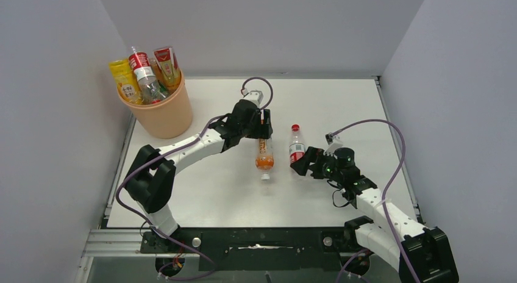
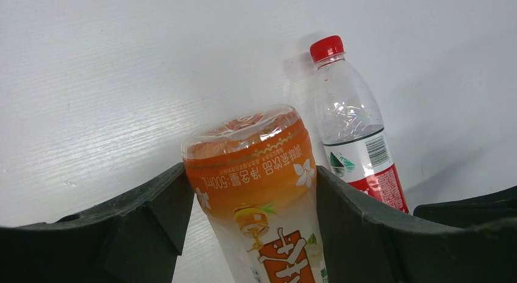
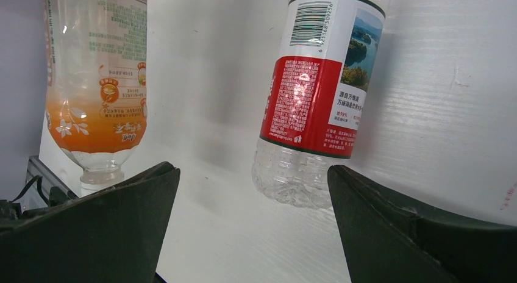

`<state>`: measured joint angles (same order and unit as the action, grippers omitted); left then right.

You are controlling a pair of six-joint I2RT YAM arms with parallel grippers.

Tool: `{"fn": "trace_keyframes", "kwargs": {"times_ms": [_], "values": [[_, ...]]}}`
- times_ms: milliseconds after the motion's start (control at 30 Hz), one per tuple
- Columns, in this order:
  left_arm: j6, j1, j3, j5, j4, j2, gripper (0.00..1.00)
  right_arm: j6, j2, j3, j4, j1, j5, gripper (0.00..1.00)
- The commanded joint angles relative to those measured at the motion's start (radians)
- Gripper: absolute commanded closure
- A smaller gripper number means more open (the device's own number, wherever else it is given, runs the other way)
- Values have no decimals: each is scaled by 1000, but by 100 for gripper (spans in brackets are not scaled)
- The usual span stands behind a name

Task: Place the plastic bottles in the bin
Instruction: Pick up the plastic bottle at the center of the board, then place the plastic bottle in the trash bin.

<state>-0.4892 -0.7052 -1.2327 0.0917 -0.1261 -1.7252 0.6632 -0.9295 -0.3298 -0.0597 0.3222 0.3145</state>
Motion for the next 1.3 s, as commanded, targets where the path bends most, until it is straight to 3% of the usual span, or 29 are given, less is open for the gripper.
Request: {"fn": "trace_keyframes", "kwargs": {"times_ms": [0, 267, 633, 767, 933, 1033, 1267], "values": [[12, 2, -7, -14, 34, 73, 48, 4, -13, -7, -67, 13, 0, 2], [19, 3, -28, -16, 7, 126, 48, 4, -26, -11, -74, 24, -2, 2], [130, 56, -168, 57, -76, 272, 48, 9, -49, -25, -91, 53, -10, 2], [178, 198, -193, 44, -85, 337, 47, 19, -41, -18, -87, 68, -20, 2], [218, 517, -254, -76, -37, 370, 47, 22, -43, -17, -84, 89, -31, 2], [229, 648, -291, -130, 19, 367, 46, 24, -51, -21, -87, 97, -33, 2], [323, 728, -338, -115, 148, 364, 46, 24, -89, -31, -94, 116, -33, 2]]}}
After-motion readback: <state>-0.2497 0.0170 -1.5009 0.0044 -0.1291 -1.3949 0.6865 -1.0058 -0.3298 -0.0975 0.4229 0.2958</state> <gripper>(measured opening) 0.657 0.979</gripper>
